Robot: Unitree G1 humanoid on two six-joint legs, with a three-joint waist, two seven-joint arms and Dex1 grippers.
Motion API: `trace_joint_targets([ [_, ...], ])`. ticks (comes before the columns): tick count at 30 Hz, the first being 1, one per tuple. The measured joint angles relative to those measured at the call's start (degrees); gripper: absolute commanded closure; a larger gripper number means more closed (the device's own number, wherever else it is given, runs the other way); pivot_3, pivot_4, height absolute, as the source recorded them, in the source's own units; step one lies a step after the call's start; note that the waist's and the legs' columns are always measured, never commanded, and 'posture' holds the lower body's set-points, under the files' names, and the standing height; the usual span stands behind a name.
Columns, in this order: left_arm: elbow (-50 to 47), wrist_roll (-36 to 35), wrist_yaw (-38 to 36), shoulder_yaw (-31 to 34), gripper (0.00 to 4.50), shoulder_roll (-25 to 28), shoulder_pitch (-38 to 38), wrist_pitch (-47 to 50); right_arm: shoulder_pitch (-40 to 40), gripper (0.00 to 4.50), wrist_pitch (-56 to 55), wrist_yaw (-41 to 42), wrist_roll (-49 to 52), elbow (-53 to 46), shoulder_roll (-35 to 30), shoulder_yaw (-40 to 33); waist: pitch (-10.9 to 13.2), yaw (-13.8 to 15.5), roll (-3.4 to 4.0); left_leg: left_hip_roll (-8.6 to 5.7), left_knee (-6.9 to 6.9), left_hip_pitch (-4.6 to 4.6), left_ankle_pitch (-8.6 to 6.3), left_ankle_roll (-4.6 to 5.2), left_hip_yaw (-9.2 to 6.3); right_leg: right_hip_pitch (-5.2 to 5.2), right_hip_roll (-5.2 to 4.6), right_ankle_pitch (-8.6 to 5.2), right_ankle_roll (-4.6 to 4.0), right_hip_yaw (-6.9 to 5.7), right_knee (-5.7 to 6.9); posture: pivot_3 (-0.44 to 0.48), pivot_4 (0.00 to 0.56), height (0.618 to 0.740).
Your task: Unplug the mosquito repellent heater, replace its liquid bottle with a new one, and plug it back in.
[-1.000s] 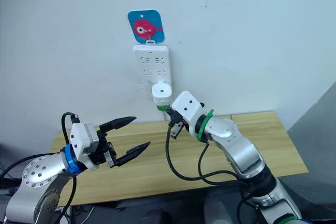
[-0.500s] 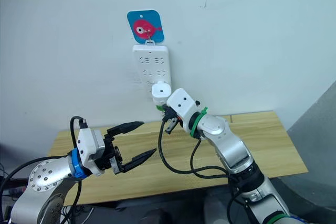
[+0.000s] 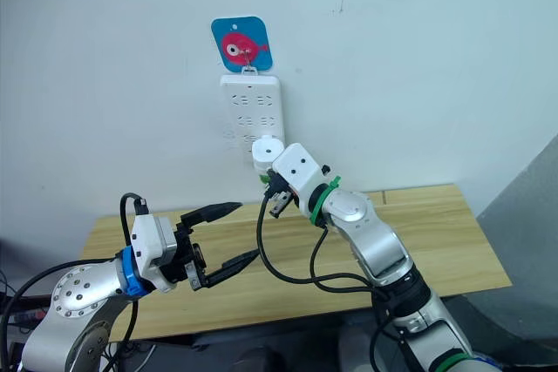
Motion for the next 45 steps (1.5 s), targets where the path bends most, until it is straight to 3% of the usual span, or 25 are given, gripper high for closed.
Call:
trace_joint_targets([
  [37, 2.59, 0.37, 1.39, -2.15, 0.0, 0.0, -4.92, 0.19, -0.22, 4.47, -10.1, -3.69, -10.73, 6.18, 0.99, 3.67, 0.01, 0.2, 0.0, 0.01, 0.03, 0.56, 0.14, -0.08, -0.1, 0.59, 0.08, -0.21, -0.01, -0.04, 0.01, -0.149, 0.111, 0.73],
  [45, 4.43, 0.41, 1.12, -1.96, 0.0, 0.04, -4.6, -0.21, 2.21, 4.47, -4.89, 0.77, -6.0, -1.87, -2.1, -0.26, 0.03, 0.38, 0.01, 0.01, -0.09, 0.49, 0.1, -0.07, -0.15, 0.57, 0.07, -0.18, -0.07, -0.08, -0.14, -0.154, 0.106, 0.73],
])
